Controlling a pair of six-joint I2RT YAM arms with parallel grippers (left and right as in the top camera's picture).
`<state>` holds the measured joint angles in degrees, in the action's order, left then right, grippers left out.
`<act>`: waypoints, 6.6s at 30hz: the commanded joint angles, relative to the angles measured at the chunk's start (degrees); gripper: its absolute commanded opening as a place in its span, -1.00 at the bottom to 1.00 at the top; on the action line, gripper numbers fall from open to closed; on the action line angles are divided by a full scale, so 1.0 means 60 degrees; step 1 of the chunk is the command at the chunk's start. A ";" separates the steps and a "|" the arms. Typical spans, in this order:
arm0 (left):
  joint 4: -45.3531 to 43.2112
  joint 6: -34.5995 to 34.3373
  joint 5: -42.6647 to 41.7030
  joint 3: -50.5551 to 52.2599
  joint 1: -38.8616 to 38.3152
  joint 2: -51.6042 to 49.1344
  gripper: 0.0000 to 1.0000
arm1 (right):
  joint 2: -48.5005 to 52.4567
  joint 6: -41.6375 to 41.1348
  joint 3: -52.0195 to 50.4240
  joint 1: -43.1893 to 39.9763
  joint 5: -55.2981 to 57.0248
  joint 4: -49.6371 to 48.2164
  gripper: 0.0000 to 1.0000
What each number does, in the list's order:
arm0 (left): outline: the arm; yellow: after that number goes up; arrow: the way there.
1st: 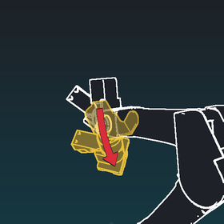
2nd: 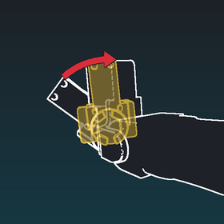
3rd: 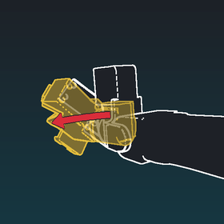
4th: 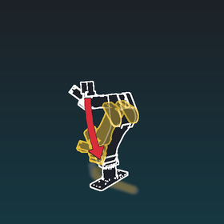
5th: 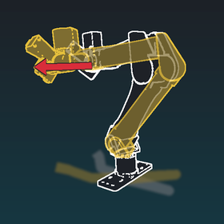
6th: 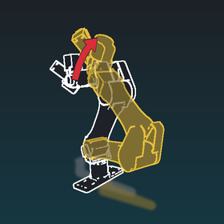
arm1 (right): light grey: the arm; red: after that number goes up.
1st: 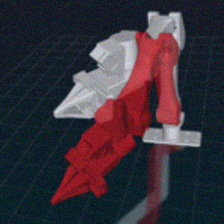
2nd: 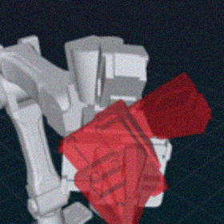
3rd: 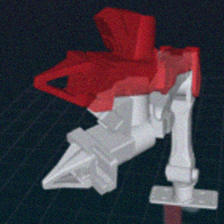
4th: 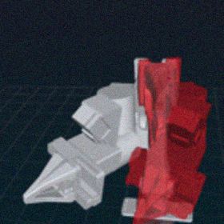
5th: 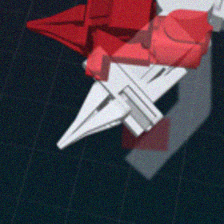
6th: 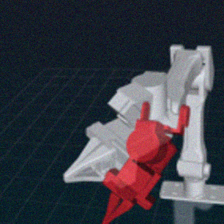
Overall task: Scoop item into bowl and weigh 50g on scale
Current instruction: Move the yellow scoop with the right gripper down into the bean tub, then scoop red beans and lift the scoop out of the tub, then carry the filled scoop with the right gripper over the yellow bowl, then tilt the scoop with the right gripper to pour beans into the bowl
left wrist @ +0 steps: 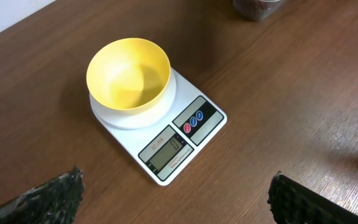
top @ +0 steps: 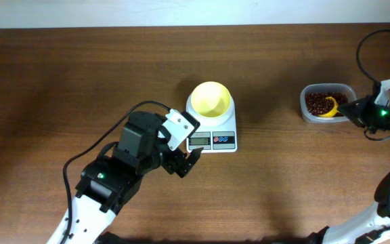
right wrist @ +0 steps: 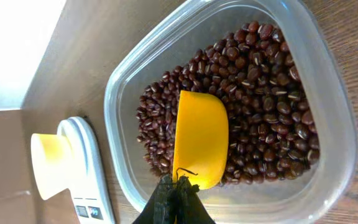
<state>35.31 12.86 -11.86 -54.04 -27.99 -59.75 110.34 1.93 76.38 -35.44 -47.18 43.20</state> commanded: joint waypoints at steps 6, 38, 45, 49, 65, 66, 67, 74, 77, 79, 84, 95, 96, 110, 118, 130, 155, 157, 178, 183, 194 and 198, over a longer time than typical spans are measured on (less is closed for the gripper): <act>-0.0018 0.0047 -0.0138 0.0084 0.0051 0.0095 0.97 | 0.0109 0.0036 -0.0091 -0.0565 -0.1774 0.0004 -0.92; -0.0018 0.0047 -0.0138 0.0084 0.0051 0.0095 0.97 | 0.0113 0.0025 -0.0091 -0.1545 -0.6954 -0.0667 -0.92; -0.0018 0.0047 -0.0138 0.0084 0.0051 0.0095 0.97 | 0.0113 0.0036 -0.0098 -0.1545 -0.6954 -0.0375 -0.92; -0.0018 0.0047 -0.0138 0.0084 0.0051 0.0095 0.98 | 0.0113 -0.0113 -0.0106 -0.1559 -0.6954 -0.0543 -0.92; -0.0018 0.0047 -0.0138 0.0084 0.0051 0.0095 0.97 | 0.0124 -0.0954 -0.0127 -0.1982 -0.6954 -0.1104 -0.92; -0.0018 0.0047 -0.0138 0.0084 0.0051 0.0095 0.97 | 0.0124 -0.1206 -0.0127 -0.1982 -0.6954 -0.1107 -0.92; -0.0018 0.0047 -0.0138 0.0084 0.0051 0.0095 0.97 | 0.0124 -0.1472 -0.0127 -0.1982 -0.6958 -0.1104 -0.92; -0.0015 0.0047 -0.0138 0.0084 0.0051 0.0095 0.97 | 0.0124 -0.1909 -0.0127 -0.1891 -0.6961 -0.1104 -0.92; -0.0018 0.0047 -0.0138 0.0084 0.0051 0.0095 0.97 | 0.0124 -0.1905 -0.0124 -0.1344 -0.6961 -0.1206 -0.92; -0.0018 0.0047 -0.0138 0.0084 0.0051 0.0095 0.98 | 0.0124 -0.1909 -0.0127 -0.0820 -0.6958 -0.1282 -0.92; -0.0018 0.0047 -0.0138 0.0084 0.0051 0.0095 0.97 | 0.0124 -0.1912 -0.0124 0.0047 -0.6958 -0.1275 -0.92; -0.0015 0.0047 -0.0138 0.0084 0.0051 0.0095 0.97 | 0.0124 -0.1912 -0.0124 0.1654 -0.6954 -0.1271 -0.92; -0.0018 0.0047 -0.0138 0.0084 0.0051 0.0095 0.97 | 0.0124 -0.1909 -0.0127 0.1774 -0.6954 -0.1271 -0.92; -0.0015 0.0047 -0.0138 0.0084 0.0051 0.0095 0.97 | 0.0124 -0.1916 -0.0124 0.3104 -0.6951 -0.1275 -0.92; -0.0018 0.0047 -0.0138 0.0084 0.0051 0.0095 0.97 | 0.0124 -0.1912 -0.0127 0.3993 -0.6779 -0.1286 -0.92; -0.0018 0.0047 -0.0138 0.0084 0.0051 0.0095 0.98 | 0.0124 -0.1993 -0.0124 0.4681 -0.6524 -0.1428 -0.92; -0.0018 0.0047 -0.0138 0.0084 0.0051 0.0095 0.97 | 0.0124 -0.5468 -0.0124 0.5974 -0.4947 -0.4608 -0.92; -0.0018 0.0047 -0.0138 0.0084 0.0051 0.0095 0.97 | 0.0124 -0.5391 -0.0124 0.6113 -0.4550 -0.4608 -0.92; -0.0018 0.0047 -0.0138 0.0084 0.0051 0.0095 0.97 | 0.0124 -0.2266 -0.0124 0.6342 -0.3763 -0.4674 -0.92; -0.0015 0.0047 -0.0138 0.0084 0.0051 0.0095 0.97 | 0.0124 -0.1279 -0.0124 0.6342 -0.3610 -0.4674 -0.92; -0.0018 0.0047 -0.0138 0.0084 0.0051 0.0095 0.97 | 0.0124 -0.0302 -0.0124 0.6543 -0.2758 -0.4670 -0.92; -0.0018 0.0047 -0.0138 0.0084 0.0051 0.0095 0.97 | 0.0124 0.0648 -0.0124 0.6954 -0.2725 -0.4677 -0.92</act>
<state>35.31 12.86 -11.86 -54.04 -27.99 -59.75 110.85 0.58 75.70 4.43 -63.35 15.35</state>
